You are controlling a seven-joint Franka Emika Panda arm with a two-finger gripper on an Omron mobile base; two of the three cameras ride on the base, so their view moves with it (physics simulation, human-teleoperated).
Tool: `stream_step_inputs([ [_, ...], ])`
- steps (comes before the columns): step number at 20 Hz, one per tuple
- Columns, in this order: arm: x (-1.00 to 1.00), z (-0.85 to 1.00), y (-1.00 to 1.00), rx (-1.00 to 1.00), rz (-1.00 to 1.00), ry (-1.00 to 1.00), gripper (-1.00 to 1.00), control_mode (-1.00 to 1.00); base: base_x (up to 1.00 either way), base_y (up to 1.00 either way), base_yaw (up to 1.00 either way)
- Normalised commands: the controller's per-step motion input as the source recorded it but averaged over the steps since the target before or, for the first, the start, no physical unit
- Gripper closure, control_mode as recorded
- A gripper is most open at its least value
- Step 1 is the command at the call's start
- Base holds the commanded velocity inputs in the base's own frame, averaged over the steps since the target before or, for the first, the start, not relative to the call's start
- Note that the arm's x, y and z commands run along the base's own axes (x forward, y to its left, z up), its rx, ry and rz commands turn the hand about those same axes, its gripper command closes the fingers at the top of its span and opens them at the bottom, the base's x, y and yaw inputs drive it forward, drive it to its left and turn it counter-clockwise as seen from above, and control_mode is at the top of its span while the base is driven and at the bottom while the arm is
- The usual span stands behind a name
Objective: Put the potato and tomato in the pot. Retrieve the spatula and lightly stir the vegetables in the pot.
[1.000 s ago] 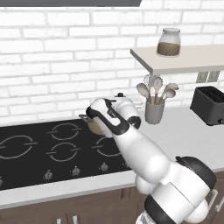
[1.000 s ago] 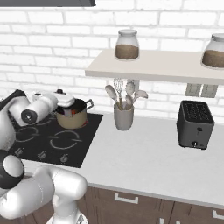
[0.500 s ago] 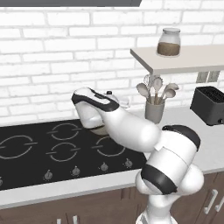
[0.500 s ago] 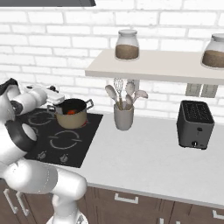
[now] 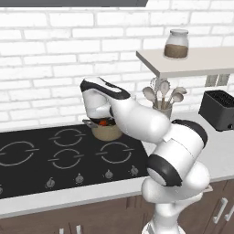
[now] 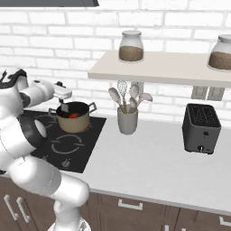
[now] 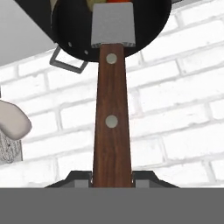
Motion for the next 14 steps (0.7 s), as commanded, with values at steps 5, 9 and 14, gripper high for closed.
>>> stream_step_inputs([
  [5,0.76,-0.25,0.00,0.00,-0.11,0.01,1.00,-1.00,0.00,0.00,0.00],
  [9,0.55,-0.48,0.12,0.00,-0.09,0.04,1.00,-1.00,0.00,0.00,0.00],
  [14,0.25,-0.56,0.26,0.00,-0.08,0.03,1.00,-1.00,0.00,0.00,0.00],
])
